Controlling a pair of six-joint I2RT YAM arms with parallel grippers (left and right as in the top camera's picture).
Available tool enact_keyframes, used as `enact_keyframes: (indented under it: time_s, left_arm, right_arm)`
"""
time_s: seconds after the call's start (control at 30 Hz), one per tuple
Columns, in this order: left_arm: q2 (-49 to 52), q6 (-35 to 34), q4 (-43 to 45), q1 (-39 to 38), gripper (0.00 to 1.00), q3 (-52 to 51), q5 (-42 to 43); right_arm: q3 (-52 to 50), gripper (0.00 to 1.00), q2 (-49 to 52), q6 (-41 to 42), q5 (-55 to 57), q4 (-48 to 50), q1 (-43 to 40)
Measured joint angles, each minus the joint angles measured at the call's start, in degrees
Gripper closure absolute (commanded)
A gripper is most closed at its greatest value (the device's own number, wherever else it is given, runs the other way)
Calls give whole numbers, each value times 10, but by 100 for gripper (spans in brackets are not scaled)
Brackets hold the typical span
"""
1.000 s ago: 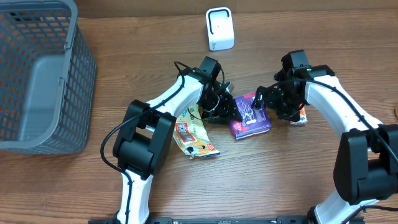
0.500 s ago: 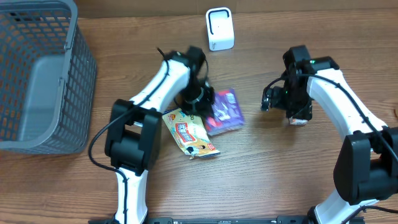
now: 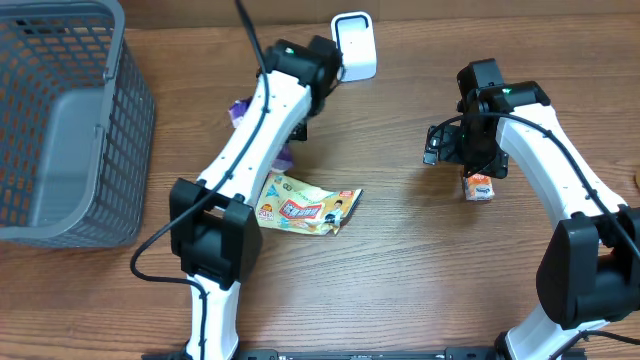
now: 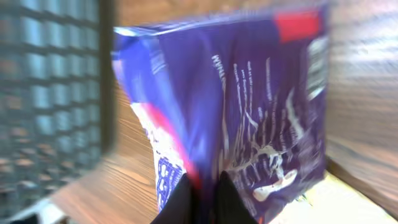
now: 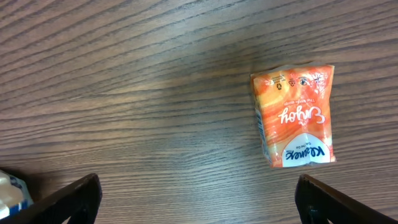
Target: Scan the item barcode
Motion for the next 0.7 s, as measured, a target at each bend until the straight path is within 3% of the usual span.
enact_keyframes:
  time_s: [0.27,0.57,0.7]
  left_arm:
    - [0,-9,15,-54,96,-8,-73]
    - [22,-68,21,-102,96,-29,-21]
    - [27,-85,0,-82,81,-3,23]
  right_arm:
    - [0,0,0,0,1,0,0]
    - [0,0,0,0,-16,-9,0]
    - [0,0,0,-3,-54,1,0]
